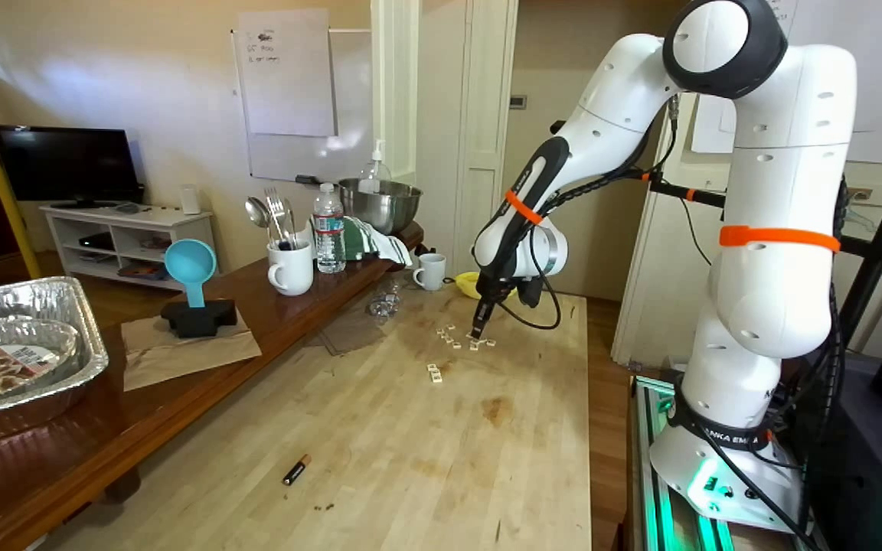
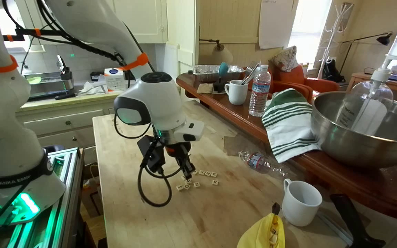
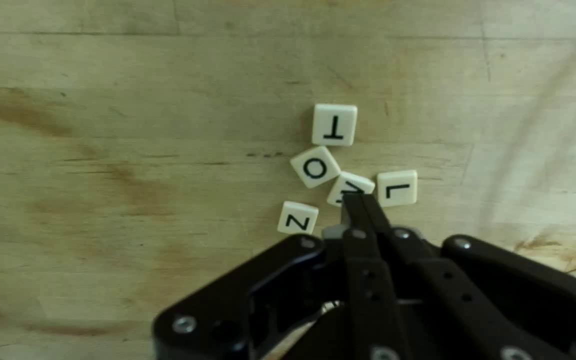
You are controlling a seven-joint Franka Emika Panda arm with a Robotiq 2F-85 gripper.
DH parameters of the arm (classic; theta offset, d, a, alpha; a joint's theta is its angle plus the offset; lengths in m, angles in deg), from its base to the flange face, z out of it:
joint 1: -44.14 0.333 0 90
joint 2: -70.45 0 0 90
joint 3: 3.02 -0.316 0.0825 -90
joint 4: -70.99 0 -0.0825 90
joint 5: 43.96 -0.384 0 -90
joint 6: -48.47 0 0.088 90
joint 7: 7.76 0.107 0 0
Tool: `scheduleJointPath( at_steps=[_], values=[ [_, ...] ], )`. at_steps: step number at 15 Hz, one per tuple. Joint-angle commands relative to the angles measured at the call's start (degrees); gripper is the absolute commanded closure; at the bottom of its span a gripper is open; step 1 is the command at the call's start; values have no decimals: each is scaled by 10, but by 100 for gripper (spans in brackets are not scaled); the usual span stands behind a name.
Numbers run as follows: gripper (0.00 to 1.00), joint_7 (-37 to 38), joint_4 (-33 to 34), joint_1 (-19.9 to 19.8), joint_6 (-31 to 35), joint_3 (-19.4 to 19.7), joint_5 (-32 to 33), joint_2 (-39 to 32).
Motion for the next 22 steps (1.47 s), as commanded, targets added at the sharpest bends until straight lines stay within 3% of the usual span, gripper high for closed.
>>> scheduleJointPath(
  at_steps=[1, 12, 22],
  values=[
    [100, -32, 1, -10, 2, -15, -35, -10],
    [100, -55, 16, -27, 4, -18, -63, -36],
    [100, -13, 2, -12, -60, 17, 45, -29]
  ],
)
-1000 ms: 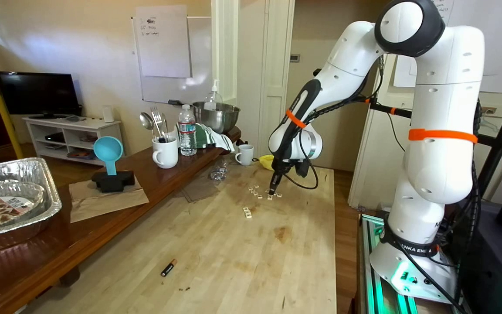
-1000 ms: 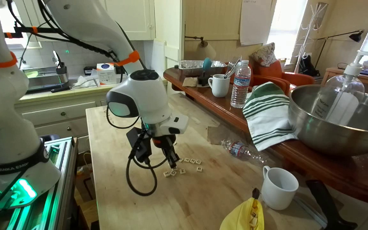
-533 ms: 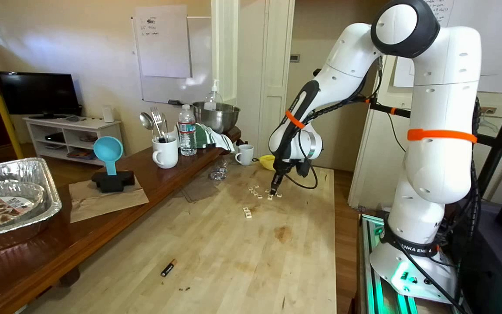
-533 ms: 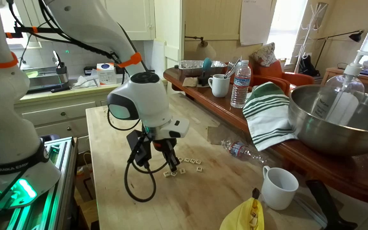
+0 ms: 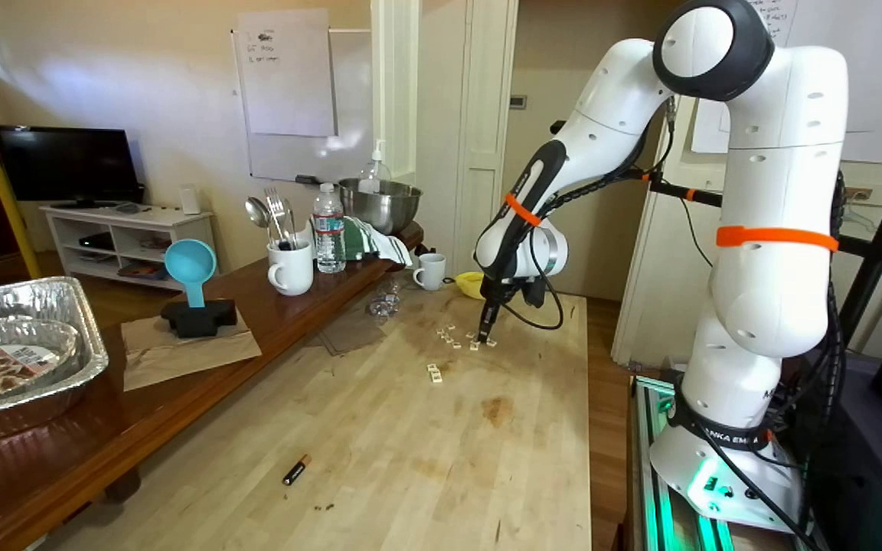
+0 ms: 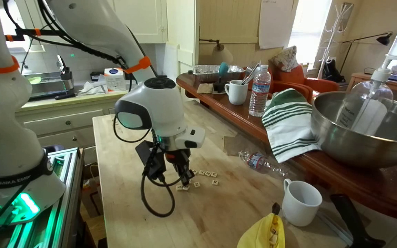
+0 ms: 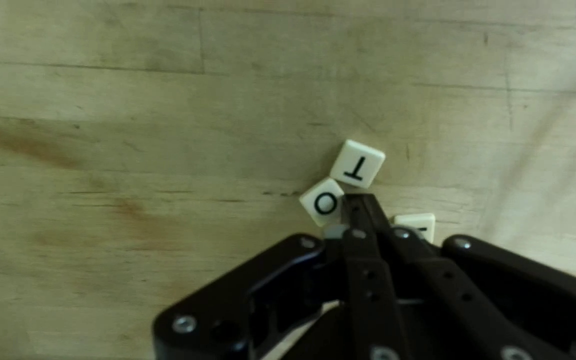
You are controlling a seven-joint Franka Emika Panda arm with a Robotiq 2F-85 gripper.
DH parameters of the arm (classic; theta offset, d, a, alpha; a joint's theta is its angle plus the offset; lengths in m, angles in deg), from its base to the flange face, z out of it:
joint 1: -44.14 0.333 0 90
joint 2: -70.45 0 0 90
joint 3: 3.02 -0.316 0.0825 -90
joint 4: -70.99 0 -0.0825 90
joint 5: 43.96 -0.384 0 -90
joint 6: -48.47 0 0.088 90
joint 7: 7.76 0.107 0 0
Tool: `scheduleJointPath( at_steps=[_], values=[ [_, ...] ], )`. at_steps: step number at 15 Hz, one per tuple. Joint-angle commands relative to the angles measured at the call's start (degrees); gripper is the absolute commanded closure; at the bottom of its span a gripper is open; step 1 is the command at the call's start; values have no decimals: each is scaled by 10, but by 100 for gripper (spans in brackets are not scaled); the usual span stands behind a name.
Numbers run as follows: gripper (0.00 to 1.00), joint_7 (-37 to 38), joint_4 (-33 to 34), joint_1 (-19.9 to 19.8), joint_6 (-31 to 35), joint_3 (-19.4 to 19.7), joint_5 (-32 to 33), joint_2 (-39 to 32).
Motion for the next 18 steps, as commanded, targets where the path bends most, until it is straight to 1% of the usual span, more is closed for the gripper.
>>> scheduleJointPath(
  at_steps=[1, 3, 7, 18],
  values=[
    [100, 17, -8, 6, -35, 12, 31, -12],
    [100, 21, -8, 5, -34, 13, 37, -10],
    [100, 20, -1, 4, -38, 5, 22, 8],
    [100, 16, 19, -1, -31, -23, -11, -1]
  ],
)
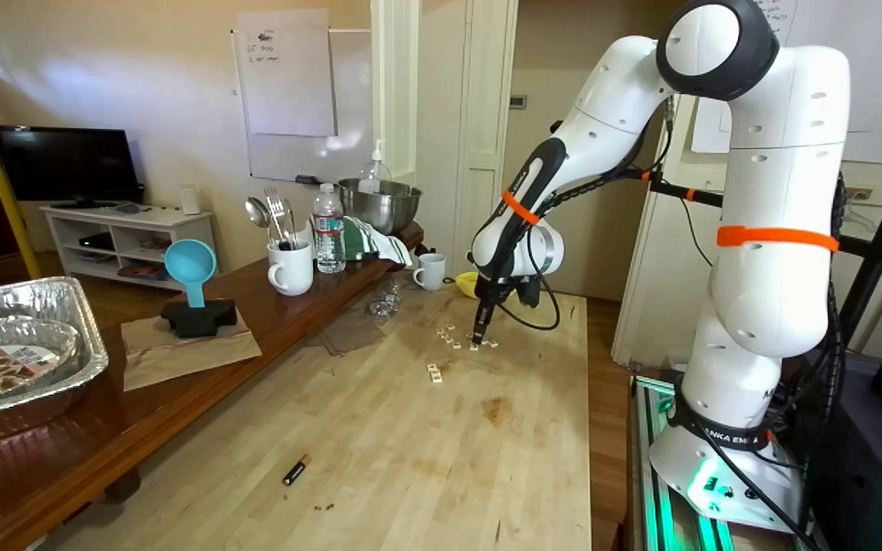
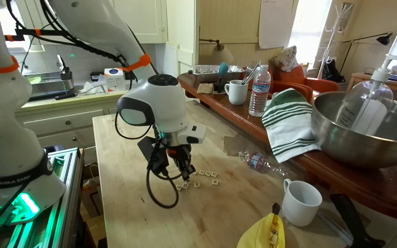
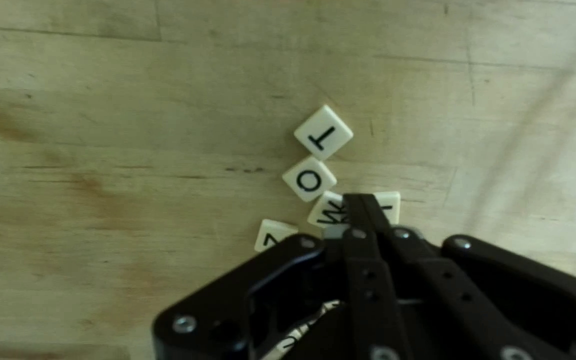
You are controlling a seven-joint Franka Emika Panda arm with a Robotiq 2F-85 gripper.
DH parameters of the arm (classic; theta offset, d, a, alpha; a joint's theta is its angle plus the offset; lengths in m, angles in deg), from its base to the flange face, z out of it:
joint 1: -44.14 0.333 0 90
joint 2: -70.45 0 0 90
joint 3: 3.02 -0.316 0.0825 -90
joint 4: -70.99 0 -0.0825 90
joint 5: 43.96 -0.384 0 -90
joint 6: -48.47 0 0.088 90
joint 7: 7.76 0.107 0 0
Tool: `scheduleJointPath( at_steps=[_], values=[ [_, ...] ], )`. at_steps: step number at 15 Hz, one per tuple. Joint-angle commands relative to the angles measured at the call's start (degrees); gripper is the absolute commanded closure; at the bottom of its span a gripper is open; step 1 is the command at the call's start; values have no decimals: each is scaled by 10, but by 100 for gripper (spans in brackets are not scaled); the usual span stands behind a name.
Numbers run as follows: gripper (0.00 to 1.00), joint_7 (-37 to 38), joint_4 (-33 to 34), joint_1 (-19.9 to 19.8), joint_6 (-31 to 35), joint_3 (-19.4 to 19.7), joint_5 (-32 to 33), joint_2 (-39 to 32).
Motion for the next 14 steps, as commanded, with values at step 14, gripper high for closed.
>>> scheduleJointPath(
  at_steps=[14],
  values=[
    [100, -1, 36, -7, 0, -4, -43, -44]
  ],
)
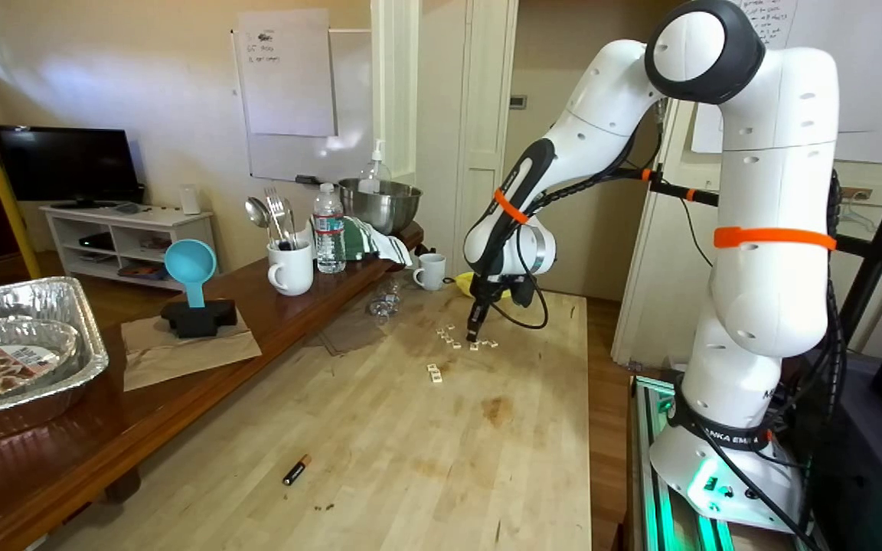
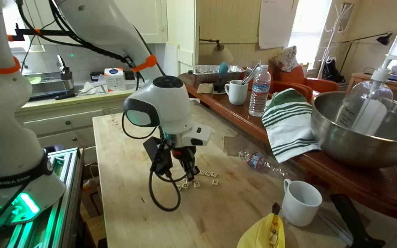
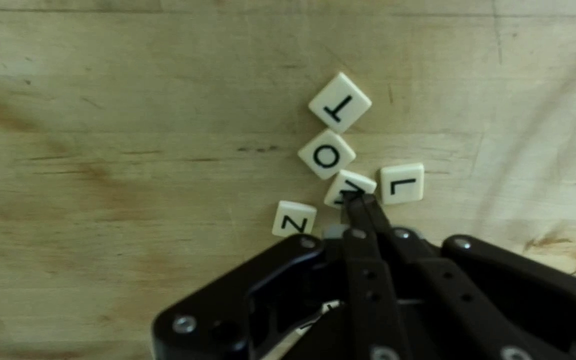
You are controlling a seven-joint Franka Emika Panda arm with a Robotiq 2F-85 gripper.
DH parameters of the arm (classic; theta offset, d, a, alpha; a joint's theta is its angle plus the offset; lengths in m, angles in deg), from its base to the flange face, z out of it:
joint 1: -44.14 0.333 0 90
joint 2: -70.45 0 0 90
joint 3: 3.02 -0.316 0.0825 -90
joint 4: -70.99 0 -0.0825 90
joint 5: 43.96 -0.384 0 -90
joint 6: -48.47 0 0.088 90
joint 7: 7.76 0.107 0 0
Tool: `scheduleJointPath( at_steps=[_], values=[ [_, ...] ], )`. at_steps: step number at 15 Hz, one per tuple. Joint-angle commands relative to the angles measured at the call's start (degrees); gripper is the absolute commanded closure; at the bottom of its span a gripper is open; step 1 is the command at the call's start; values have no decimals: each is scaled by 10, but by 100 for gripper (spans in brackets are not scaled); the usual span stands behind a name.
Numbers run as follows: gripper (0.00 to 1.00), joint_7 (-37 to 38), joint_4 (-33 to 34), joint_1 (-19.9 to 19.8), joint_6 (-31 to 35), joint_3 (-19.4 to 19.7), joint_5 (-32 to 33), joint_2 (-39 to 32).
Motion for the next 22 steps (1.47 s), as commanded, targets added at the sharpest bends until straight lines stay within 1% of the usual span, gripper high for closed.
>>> scheduleJointPath(
  at_steps=[1, 6, 9, 12, 15, 19, 22],
  values=[
    [100, 0, 8, -3, 0, -3, -9, -22],
    [100, -9, 12, -1, 6, -23, -37, -26],
    [100, -13, 18, 1, 7, -42, -52, -30],
    [100, -10, 18, 2, 4, -58, -55, -31],
    [100, 1, 13, 3, 7, -65, -54, -31],
    [100, 33, 22, 8, 22, -73, -70, -39],
    [100, 86, 27, 18, 29, -72, -66, -43]
  ],
)
